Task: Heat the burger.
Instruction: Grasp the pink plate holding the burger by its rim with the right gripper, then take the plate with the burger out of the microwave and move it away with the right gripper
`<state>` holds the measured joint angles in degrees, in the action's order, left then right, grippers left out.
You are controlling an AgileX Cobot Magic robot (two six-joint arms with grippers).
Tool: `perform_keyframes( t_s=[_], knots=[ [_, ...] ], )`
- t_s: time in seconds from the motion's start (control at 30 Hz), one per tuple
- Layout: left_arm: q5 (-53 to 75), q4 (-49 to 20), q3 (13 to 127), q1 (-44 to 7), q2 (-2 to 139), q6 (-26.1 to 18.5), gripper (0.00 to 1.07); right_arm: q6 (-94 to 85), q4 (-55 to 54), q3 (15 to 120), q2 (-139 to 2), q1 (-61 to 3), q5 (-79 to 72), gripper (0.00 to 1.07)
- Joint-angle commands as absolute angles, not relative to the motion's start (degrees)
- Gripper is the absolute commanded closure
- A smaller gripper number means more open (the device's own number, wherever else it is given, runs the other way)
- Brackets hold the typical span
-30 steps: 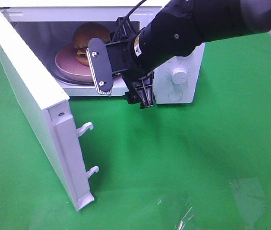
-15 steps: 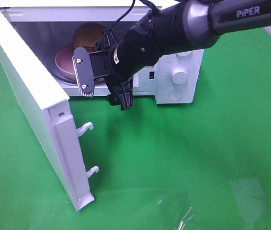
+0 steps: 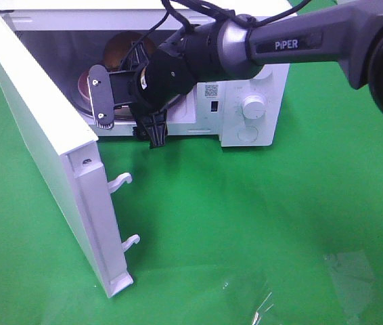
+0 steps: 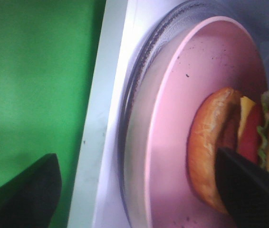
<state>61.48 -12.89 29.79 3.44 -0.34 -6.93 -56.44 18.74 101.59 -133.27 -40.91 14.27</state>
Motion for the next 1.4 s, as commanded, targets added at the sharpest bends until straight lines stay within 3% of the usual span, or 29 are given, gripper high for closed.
perform_keyframes(
  t_s=[0.03, 0.33, 0.5, 0.57, 0.63, 0.67, 0.7, 0.73, 0.77, 0.8, 0.83, 0.87, 0.9, 0.93, 1.4],
  knots=[
    [61.1, -13.3, 29.6, 3.6, -1.2, -6.9, 0.1, -55.7, 17.6, 103.4, -134.6, -40.9, 14.9, 0.22],
    [61.1, -13.3, 29.6, 3.6, -1.2, -6.9, 0.1, -55.9, 15.5, 106.1, -137.9, -39.2, 14.9, 0.25],
    [61.1, -13.3, 29.6, 3.6, -1.2, -6.9, 0.1, -56.3, 14.2, 106.1, -138.4, -38.8, 14.8, 0.34],
    [61.1, -13.3, 29.6, 3.6, -1.2, -6.9, 0.1, -56.3, 12.9, 106.1, -138.4, -38.8, 14.2, 0.4],
    [61.1, -13.3, 29.6, 3.6, -1.2, -6.9, 0.1, -56.3, 11.6, 106.1, -138.4, -38.8, 13.1, 0.55],
    [61.1, -13.3, 29.6, 3.6, -1.2, -6.9, 0.1, -56.3, 11.6, 106.1, -138.4, -38.8, 13.1, 0.55],
    [61.1, -13.3, 29.6, 3.6, -1.2, -6.9, 0.1, -56.3, 11.6, 106.1, -138.4, -38.8, 13.1, 0.66],
    [61.1, -13.3, 29.6, 3.6, -1.2, -6.9, 0.1, -56.3, 11.6, 106.1, -138.4, -38.8, 13.1, 0.66],
    [61.1, -13.3, 29.6, 3.6, -1.2, -6.9, 0.1, -56.3, 11.6, 106.1, -138.4, -39.0, 13.1, 0.79],
    [61.1, -13.3, 29.6, 3.6, -1.2, -6.9, 0.1, -56.3, 11.6, 106.1, -138.4, -39.0, 13.1, 0.79],
    [61.1, -13.3, 29.6, 3.6, -1.2, -6.9, 0.1, -56.3, 11.5, 106.1, -138.4, -39.0, 13.2, 0.93],
    [61.1, -13.3, 29.6, 3.6, -1.2, -6.9, 0.1, -56.3, 11.5, 106.1, -138.4, -39.0, 13.2, 0.93],
    [61.1, -13.3, 29.6, 3.6, -1.2, -6.9, 0.1, -56.3, 10.7, 106.1, -138.3, -39.0, 13.6, 1.04],
    [61.1, -13.3, 29.6, 3.6, -1.2, -6.9, 0.1, -56.3, 10.1, 106.1, -138.1, -39.0, 13.7, 1.07],
    [61.1, -13.3, 29.6, 3.6, -1.2, -6.9, 0.1, -63.2, 7.3, 106.1, -136.4, -40.3, 20.8, 1.07]
  ],
)
